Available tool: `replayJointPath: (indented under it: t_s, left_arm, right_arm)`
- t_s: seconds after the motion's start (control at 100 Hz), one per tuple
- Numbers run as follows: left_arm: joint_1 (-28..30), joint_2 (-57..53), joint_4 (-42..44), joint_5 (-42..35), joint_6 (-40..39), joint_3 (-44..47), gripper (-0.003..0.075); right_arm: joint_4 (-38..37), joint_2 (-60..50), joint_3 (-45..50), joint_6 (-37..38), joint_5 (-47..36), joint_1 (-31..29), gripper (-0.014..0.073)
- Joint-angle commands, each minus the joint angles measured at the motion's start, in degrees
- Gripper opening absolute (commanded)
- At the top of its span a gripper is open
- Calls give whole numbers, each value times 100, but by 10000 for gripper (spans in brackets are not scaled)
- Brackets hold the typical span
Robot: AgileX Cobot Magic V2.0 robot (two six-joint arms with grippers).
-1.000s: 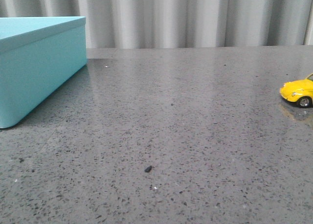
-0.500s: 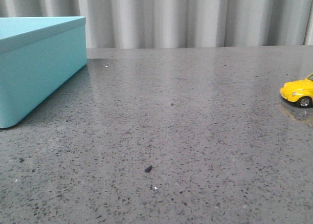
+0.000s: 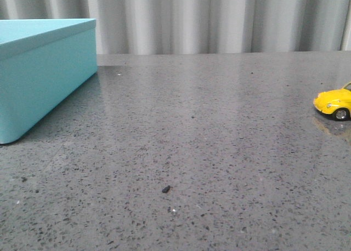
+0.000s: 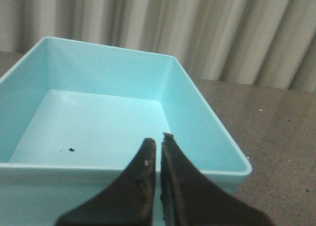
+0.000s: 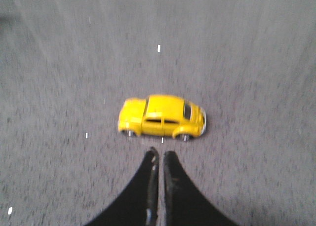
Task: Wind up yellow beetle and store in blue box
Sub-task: 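Lower the closed right gripper onto the beetle's roof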
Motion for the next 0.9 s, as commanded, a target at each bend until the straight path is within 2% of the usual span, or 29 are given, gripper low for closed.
replayJointPath:
  t_s: [0.0, 0.16, 0.39, 0.63, 0.89]
  left_arm:
    - [-193, 108, -29, -319, -31, -220, -21]
    - [-467, 108, -29, -319, 121, -220, -21]
    - [-662, 108, -29, -319, 121, -220, -21]
    - [-702, 108, -29, -302, 121, -220, -21]
    - [-702, 108, -29, -134, 121, -220, -21]
  right_arm:
    - [-62, 784, -726, -29, 558, -5, -42]
    - [-52, 1864, -1678, -29, 1460, -5, -42]
    - [-52, 3253, -2815, -29, 2220, 323, -41]
    - [-63, 4238, -3243, -29, 2254, 614, -41]
    - [-289, 4634, -3243, -29, 2036, 614, -41]
